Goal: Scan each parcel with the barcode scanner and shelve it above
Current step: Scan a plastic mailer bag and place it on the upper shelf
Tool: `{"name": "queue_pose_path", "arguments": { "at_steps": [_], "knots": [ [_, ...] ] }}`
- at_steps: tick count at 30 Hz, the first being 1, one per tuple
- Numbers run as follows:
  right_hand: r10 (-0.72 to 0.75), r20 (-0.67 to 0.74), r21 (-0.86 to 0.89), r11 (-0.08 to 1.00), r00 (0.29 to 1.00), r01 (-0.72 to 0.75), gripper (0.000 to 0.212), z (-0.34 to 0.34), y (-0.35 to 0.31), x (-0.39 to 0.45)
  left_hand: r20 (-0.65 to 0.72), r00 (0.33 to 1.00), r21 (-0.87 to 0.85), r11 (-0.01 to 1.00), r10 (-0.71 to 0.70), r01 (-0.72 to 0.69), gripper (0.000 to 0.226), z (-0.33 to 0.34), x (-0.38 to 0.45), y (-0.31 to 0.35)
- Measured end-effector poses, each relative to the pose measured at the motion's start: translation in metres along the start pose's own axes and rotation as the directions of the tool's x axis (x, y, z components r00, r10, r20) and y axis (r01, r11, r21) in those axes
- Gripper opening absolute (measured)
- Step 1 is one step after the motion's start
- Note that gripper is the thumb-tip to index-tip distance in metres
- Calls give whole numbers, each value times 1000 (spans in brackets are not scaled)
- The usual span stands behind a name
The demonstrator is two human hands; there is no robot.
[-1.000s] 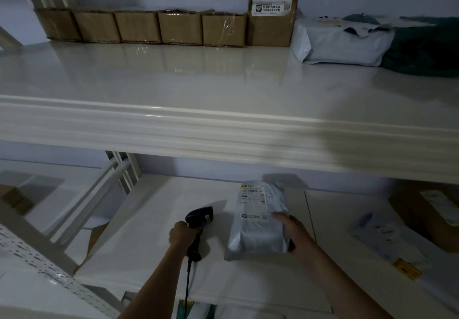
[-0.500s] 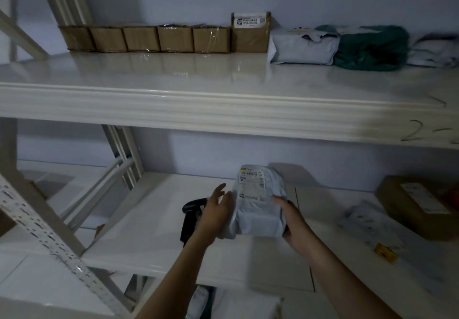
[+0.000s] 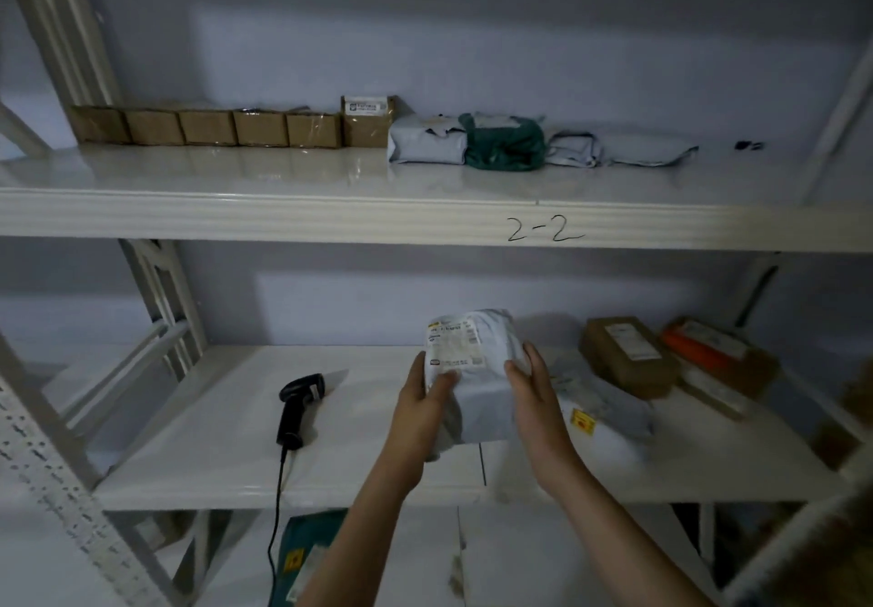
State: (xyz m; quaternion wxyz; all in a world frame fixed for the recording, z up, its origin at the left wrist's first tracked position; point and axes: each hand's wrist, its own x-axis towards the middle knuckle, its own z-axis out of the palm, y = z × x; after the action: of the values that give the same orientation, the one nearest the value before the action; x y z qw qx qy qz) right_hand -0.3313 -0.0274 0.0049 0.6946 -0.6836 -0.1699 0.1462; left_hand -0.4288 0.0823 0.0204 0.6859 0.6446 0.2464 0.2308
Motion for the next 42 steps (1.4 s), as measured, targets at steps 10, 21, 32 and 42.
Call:
{"name": "queue_pose_path", "arguments": {
  "at_steps": [10, 21, 32, 42],
  "knots": [
    [-150, -18, -94, 985, 989, 148, 38, -133, -104, -34, -21, 975, 204, 955, 223, -214, 11, 122, -64, 76],
    [-398, -104, -93, 916, 911, 390, 41, -296, -189, -58, 25, 867, 172, 853, 497, -494, 36, 274, -130, 154],
    [-435, 139, -150, 879, 890, 453, 81, -359, -260, 55, 224, 745, 182, 724, 629, -666, 59, 349, -23, 222],
    [-339, 154, -549, 751, 928, 365, 50, -390, -286, 182, 367, 830, 531, 638, 421, -558, 55, 382, 111, 255]
  ]
}}
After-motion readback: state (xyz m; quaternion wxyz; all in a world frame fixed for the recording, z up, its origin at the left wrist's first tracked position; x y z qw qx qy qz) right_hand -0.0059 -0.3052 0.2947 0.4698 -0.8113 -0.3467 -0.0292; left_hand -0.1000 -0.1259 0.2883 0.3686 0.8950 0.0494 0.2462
